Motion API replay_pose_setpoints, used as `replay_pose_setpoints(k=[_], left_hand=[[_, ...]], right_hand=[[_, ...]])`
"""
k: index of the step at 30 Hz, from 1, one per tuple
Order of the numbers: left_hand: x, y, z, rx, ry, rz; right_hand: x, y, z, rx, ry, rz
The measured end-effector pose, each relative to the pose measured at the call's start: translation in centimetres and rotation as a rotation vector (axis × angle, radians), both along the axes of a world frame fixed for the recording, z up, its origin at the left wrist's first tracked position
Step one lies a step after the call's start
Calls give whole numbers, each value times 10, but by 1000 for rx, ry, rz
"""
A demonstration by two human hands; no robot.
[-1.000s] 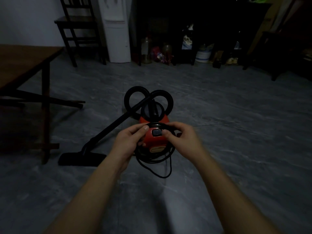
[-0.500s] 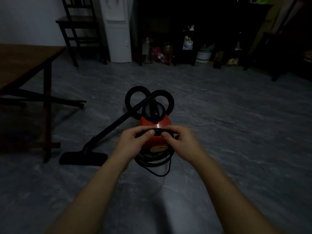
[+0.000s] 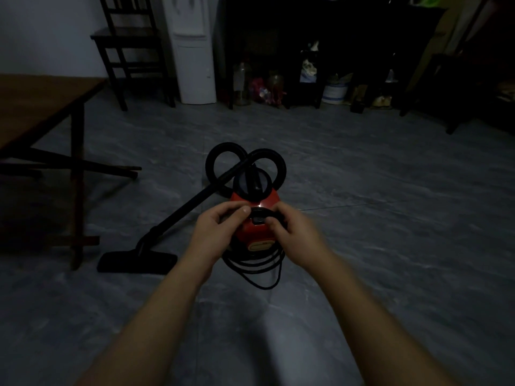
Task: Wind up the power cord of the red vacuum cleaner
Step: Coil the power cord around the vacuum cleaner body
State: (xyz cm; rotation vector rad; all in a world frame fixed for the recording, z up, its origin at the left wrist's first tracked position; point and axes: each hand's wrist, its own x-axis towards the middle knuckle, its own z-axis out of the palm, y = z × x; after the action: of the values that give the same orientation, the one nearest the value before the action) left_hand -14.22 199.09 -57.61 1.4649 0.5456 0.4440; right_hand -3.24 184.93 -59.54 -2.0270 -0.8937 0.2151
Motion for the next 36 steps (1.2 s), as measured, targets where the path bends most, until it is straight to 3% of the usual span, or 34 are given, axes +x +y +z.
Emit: replay_pose_setpoints(k=[7, 17, 25, 36], left_hand=[[-4, 13, -4, -22, 26, 175], [-3, 0, -8, -38, 229, 77], [0, 4, -6, -184, 59, 116], [0, -2, 3, -64, -86, 97]], right_hand=[[7, -5, 7, 193, 65, -148], [8, -6, 10, 309, 118, -187], [3, -8, 16, 341, 209, -132], [5, -12, 20, 351, 231, -141]])
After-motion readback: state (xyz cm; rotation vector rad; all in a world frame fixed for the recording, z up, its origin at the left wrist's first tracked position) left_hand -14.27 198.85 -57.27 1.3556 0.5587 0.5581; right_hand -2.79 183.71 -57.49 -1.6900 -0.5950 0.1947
